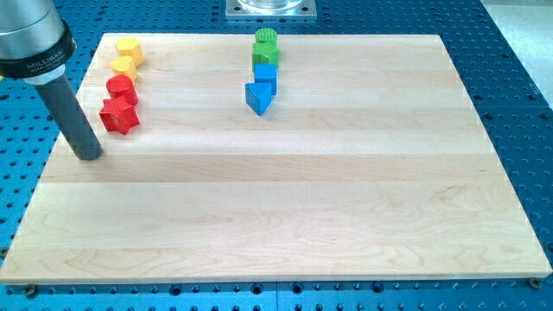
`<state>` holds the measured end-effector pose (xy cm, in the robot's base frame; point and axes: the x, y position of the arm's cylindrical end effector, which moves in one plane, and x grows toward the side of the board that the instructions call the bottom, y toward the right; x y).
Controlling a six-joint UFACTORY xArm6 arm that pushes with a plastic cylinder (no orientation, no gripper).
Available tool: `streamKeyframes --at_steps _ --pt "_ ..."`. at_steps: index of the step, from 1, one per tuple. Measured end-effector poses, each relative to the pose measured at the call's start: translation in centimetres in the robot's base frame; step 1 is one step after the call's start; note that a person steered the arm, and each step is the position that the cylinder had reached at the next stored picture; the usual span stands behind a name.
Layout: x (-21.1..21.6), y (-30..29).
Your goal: Place your arm right to the blue triangle
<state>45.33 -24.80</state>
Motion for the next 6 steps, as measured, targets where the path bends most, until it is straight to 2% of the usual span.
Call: streamKeyframes --at_steps 2,3,4,5,6 --pt "1.6 0.1" --pt "2.6 6.9" --pt "3.0 17.9" --pt "-0.5 28.5" --pt "-4.5 32.1"
